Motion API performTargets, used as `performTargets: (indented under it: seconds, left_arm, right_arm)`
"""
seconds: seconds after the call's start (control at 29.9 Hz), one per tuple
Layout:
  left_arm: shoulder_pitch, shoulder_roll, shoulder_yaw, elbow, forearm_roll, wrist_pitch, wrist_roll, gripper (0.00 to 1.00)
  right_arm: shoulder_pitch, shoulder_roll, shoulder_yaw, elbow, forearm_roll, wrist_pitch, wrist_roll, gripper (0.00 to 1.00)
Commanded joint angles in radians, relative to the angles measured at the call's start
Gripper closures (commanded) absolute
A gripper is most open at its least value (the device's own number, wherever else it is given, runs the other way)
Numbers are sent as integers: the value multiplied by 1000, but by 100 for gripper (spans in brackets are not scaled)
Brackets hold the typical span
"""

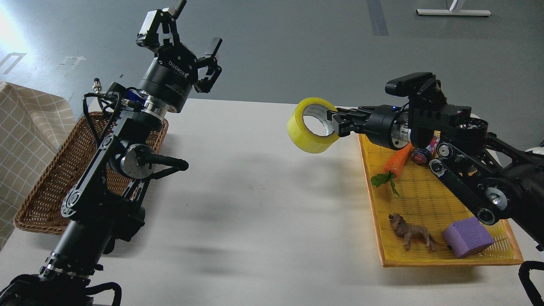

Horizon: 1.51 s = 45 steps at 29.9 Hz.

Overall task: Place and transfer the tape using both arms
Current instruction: 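Lift the tape roll and carry it toward the table center, then lower the tape roll onto the table and open the right gripper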

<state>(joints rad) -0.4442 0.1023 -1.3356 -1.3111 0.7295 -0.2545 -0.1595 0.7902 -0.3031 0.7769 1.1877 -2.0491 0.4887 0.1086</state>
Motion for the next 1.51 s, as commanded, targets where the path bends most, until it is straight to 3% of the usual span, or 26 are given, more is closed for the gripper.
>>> performTargets:
  seconds: [0.0, 0.27, 0.67, 1.47]
  left_arm:
    - [1, 1, -10, 0, -1, -2, 0, 1]
    - [1, 10, -19, -7, -1, -6, -2, 1]
    - [4, 10, -31, -10, -2, -6, -2, 1]
    - [4, 13, -37, -10, -2, -8, -2, 1]
  right_arm:
    - [33, 53, -48, -36, -5, 0, -1, 88]
    - [27, 124, -90, -56, -6, 0, -3, 88]
    - [0, 142, -203, -57, -5, 0, -3, 88]
    - [-26, 140, -223, -59, -32, 0, -1, 88]
